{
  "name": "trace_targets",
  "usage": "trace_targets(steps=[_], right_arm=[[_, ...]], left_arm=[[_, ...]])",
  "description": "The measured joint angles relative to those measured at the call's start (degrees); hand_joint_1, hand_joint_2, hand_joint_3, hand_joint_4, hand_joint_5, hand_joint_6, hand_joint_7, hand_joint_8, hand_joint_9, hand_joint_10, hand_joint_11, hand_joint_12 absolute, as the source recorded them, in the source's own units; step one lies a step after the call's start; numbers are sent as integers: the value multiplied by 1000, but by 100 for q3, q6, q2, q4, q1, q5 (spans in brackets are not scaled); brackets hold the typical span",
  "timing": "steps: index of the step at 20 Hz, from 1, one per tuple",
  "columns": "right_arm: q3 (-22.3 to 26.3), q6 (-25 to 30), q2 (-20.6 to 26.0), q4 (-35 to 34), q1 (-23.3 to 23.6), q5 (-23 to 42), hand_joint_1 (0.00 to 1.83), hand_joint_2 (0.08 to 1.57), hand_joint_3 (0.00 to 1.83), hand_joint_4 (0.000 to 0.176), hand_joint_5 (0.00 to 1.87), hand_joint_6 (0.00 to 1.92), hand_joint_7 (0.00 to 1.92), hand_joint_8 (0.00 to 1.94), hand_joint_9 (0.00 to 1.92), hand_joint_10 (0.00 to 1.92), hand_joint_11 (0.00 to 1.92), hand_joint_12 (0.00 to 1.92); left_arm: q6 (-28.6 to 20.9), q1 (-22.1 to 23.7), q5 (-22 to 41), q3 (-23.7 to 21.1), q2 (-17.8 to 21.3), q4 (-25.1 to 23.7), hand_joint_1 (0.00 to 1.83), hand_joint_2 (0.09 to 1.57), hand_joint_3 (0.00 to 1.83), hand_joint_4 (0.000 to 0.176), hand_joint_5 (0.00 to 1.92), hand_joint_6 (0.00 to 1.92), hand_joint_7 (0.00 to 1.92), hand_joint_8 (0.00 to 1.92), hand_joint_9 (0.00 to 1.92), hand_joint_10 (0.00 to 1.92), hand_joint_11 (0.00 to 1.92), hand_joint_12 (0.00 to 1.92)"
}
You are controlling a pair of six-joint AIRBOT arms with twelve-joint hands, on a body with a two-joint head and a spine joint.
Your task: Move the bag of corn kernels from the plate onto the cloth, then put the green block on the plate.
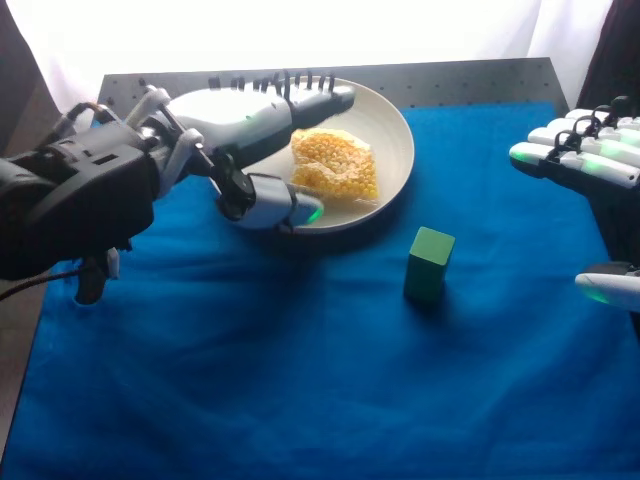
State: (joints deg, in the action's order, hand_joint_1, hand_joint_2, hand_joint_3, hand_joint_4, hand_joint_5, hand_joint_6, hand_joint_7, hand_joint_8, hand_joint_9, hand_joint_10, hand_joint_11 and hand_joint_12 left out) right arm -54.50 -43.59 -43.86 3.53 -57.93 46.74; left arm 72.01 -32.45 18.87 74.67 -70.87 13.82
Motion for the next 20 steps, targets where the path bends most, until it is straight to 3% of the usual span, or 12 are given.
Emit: trace_targets(steps=[1,4,6,7,8,9,10,11,12,13,18,20], right_arm=[[0,2,-9,-4,0,0,560,1305,3,17,0,0,0,0,0,0,0,0],[0,2,-22,13,0,0,571,1314,5,23,0,0,0,0,0,0,0,0],[0,2,-20,7,0,-13,585,1317,5,0,0,0,0,0,0,0,0,0],[0,4,-20,-2,0,-17,476,1337,14,2,0,0,0,0,0,0,0,0],[0,7,-20,-4,0,-24,446,1354,19,3,0,0,0,0,0,0,0,0],[0,9,-20,0,0,-31,404,1362,19,20,0,0,0,0,0,0,0,0],[0,11,-20,2,0,-31,396,1368,20,14,0,0,0,0,0,0,0,0],[0,13,-20,-11,-17,-24,395,1370,20,19,0,0,0,0,0,0,0,0],[0,20,-22,-7,-17,-33,379,1375,19,19,0,0,0,0,0,0,0,0],[0,20,-22,-4,-17,-35,412,1376,12,17,0,0,0,0,0,0,0,0],[0,24,-22,-46,-17,-33,437,1373,5,2,0,0,0,0,0,0,0,0],[0,24,-22,-68,-17,-39,398,1378,6,25,0,0,0,0,0,0,0,0]], left_arm=[[2,0,-116,170,-136,79,846,1164,0,45,0,0,0,0,0,0,0,448],[4,2,-297,435,-391,229,787,1203,8,57,0,0,0,0,0,0,0,276],[26,0,-444,529,-498,289,825,1236,2,21,78,8,17,2,8,2,0,450],[50,0,-476,542,-516,343,990,1238,2,0,232,6,137,0,237,65,0,1064],[114,2,-444,584,-531,437,1078,1254,3,0,304,12,184,3,364,111,28,1416],[122,4,-387,614,-531,459,1205,1234,12,0,505,16,356,2,384,809,278,1647],[133,9,-350,625,-527,498,1242,1228,5,0,595,34,436,17,332,1228,372,1739],[127,9,-313,632,-516,555,1226,1232,4,0,679,77,530,71,266,1467,352,1840],[120,15,-256,632,-492,590,1085,1297,5,0,626,1225,309,739,238,1686,380,1905],[103,20,-247,632,-459,599,996,1435,7,0,500,1677,358,1865,268,1859,451,1920],[136,20,-133,404,-214,702,1008,1436,0,0,493,1652,388,1921,293,1907,492,1921],[146,20,107,249,-50,708,993,1442,1,0,468,1672,398,1921,366,1920,562,1921]])
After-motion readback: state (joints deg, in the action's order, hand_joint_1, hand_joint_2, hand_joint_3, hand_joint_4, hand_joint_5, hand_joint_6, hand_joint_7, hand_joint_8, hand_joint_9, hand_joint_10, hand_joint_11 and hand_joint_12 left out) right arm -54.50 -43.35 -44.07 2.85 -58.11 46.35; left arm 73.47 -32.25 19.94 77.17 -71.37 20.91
